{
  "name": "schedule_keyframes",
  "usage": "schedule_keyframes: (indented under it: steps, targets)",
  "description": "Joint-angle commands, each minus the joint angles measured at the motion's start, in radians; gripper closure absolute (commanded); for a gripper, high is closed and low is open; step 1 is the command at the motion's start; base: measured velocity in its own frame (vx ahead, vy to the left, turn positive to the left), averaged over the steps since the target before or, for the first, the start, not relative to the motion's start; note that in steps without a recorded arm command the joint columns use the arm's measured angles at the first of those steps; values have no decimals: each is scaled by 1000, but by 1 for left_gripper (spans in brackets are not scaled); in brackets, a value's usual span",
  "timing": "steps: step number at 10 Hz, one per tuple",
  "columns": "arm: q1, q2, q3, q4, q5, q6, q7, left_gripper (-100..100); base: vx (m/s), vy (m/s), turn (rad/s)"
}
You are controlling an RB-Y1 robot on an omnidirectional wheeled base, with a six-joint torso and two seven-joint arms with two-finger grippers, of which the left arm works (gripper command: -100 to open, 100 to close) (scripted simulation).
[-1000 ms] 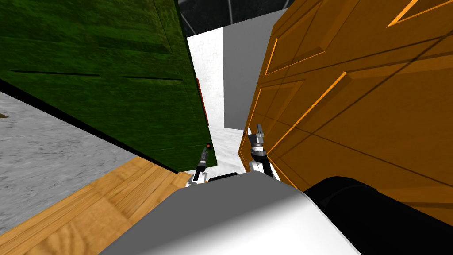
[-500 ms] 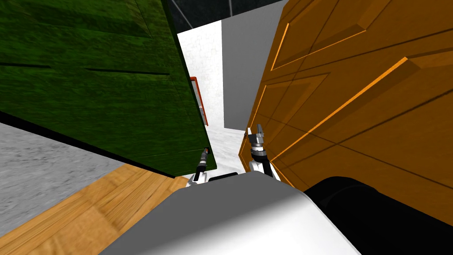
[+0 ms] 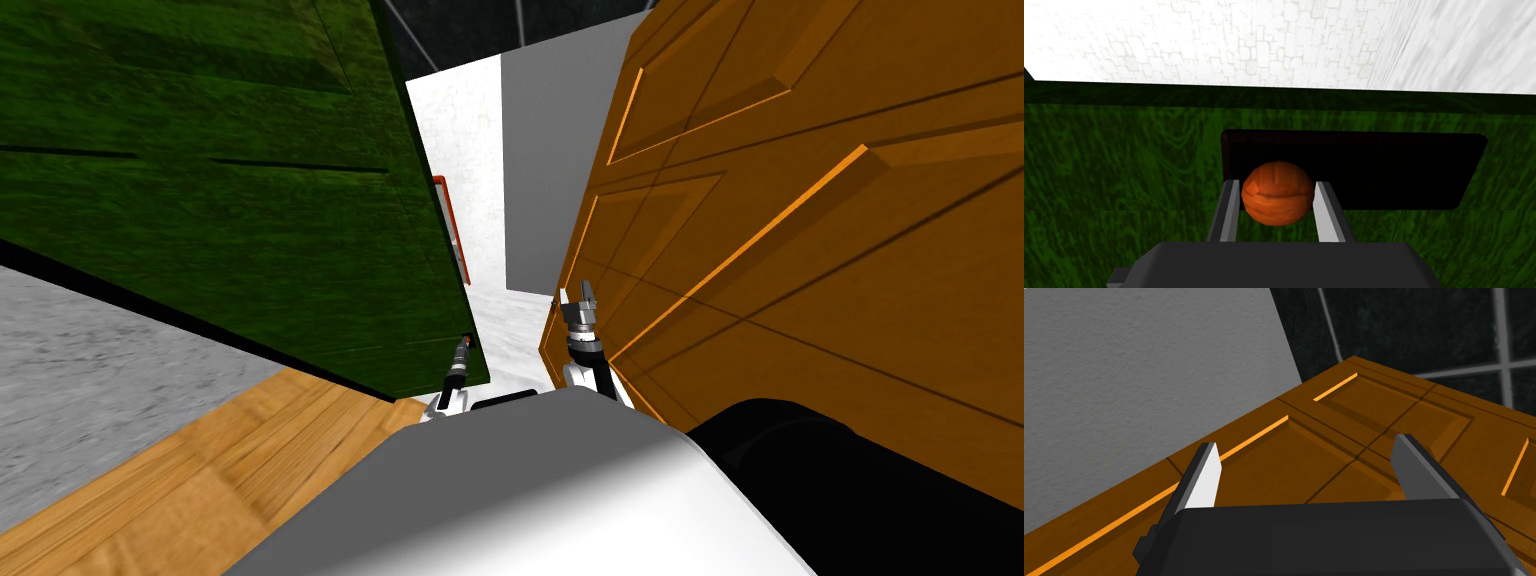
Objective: Push the door open
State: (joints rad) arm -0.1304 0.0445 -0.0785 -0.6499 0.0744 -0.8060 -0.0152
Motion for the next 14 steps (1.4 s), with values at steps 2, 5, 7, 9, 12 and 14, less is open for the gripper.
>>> schedule_keyframes:
  steps: [2, 5, 7, 9, 12, 14]
  targets:
    - [-2, 12, 17, 1, 10, -1, -14, 100, 148, 10, 31]
    - [-6, 25, 43, 3, 27, -2, -36, 100, 189, -6, 38]
    - [-6, 25, 43, 22, 27, -2, -36, 100, 107, 23, 73]
    - [-24, 11, 51, 33, 34, -9, -59, -100, -52, -2, 92]
    - [-29, -40, 61, 27, 41, 2, -91, -100, -205, -131, 157]
    - [-32, -87, 66, 24, 45, 7, -107, -100, -153, -113, 115]
